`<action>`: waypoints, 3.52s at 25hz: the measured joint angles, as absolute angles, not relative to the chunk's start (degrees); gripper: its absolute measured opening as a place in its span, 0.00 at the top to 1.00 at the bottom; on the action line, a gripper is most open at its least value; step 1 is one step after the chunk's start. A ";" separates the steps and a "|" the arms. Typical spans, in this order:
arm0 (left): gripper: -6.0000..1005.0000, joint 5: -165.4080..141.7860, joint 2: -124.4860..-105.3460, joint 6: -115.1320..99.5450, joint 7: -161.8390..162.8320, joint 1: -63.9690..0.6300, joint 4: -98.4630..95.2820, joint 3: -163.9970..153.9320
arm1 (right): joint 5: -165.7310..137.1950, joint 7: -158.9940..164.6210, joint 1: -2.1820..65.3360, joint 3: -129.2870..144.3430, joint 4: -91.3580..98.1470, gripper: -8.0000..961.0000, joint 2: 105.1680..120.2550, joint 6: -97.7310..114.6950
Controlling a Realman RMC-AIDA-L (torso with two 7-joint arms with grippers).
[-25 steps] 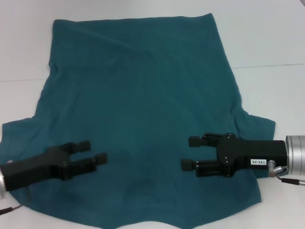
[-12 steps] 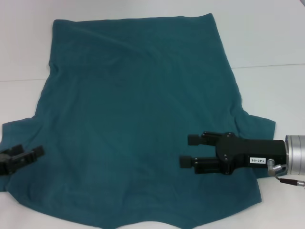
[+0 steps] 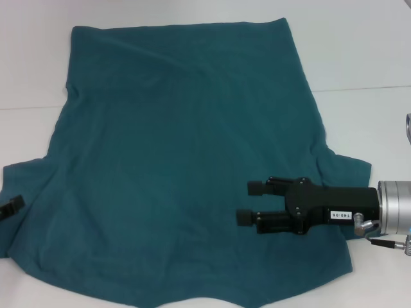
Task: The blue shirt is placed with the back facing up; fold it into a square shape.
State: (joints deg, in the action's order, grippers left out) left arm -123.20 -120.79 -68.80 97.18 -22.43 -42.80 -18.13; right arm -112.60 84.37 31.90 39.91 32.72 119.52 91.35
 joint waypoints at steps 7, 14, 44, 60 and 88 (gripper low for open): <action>0.15 -123.26 -120.75 -65.32 97.33 -22.88 -42.28 -18.93 | -112.57 84.39 31.76 39.66 32.61 0.05 119.51 91.23; 0.15 -123.34 -121.00 -61.14 97.37 -23.24 -40.43 -21.23 | -112.57 84.58 31.83 39.46 32.60 0.05 119.52 91.22; 0.51 -124.56 -121.47 -60.11 98.67 -23.91 -41.38 -24.08 | -112.20 84.81 32.34 39.28 32.64 0.05 119.52 91.06; 0.99 -124.82 -120.89 -58.50 98.70 -24.05 -44.23 -23.95 | -110.47 84.38 31.90 39.28 31.12 0.06 119.51 90.28; 0.99 -126.08 -120.89 -67.46 111.89 -28.25 -49.33 -26.84 | -110.29 83.36 31.90 39.83 29.62 0.09 119.52 89.81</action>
